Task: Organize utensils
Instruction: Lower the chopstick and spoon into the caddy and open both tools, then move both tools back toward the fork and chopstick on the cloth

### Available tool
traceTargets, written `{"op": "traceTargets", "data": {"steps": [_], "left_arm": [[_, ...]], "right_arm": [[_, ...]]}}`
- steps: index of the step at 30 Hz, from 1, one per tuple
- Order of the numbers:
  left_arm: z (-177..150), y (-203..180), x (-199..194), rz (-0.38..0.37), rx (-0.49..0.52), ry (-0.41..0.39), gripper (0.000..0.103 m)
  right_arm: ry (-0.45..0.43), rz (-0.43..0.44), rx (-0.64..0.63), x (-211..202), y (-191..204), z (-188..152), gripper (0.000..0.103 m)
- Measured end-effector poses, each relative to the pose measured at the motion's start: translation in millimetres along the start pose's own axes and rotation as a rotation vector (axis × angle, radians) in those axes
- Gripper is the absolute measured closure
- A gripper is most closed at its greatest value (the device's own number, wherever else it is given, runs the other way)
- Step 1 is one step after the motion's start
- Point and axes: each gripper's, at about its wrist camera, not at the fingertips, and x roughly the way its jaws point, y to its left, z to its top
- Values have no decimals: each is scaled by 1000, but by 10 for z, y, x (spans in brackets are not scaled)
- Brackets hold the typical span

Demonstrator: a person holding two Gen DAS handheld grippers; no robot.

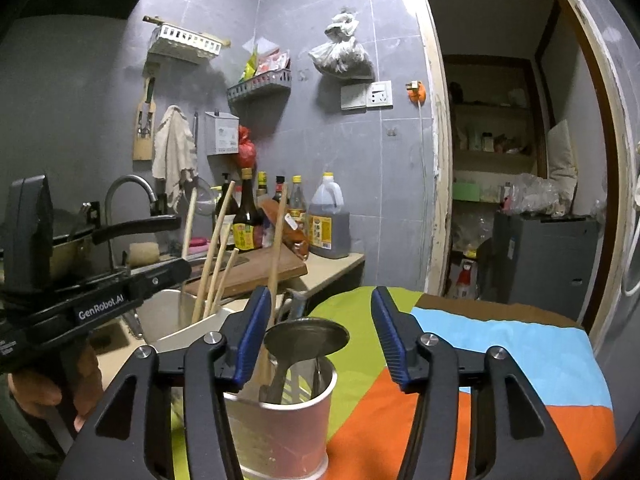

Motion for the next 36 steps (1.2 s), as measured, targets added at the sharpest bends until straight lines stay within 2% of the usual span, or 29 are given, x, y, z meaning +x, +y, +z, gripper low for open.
{"op": "traceTargets", "data": {"steps": [4,9,11,14,21,23,27,29,36], "left_arm": [[-5,-25,-82,-20,-5,-6,84],[46,-93,-198,-37,0,-20,72],[68,-149,-244,-42,7,-26,65],[92,-264,-290,-58,25,-31,58],[89,-580,-374,-85,96,-47,26],[72,-669,-376,-100,106,-42,24],[-2,-813,-381,-124,106,-36,6],[-62,-895,-415,-139,109,-41,6],[-306,-1251,-389,-185,177,28,5]], "right_arm": [[-6,4,6,-62,-18,7,52],[-32,-6,22,-191,-84,51,45],[-47,-20,30,-265,-125,79,35],[-71,-40,45,-385,-189,118,27],[-115,-125,68,-712,-419,193,6],[-126,-150,77,-808,-505,194,0],[-136,-204,95,-1013,-706,197,0],[-132,-223,103,-1096,-792,182,0],[-97,-296,99,-1346,-1051,61,0]]}}
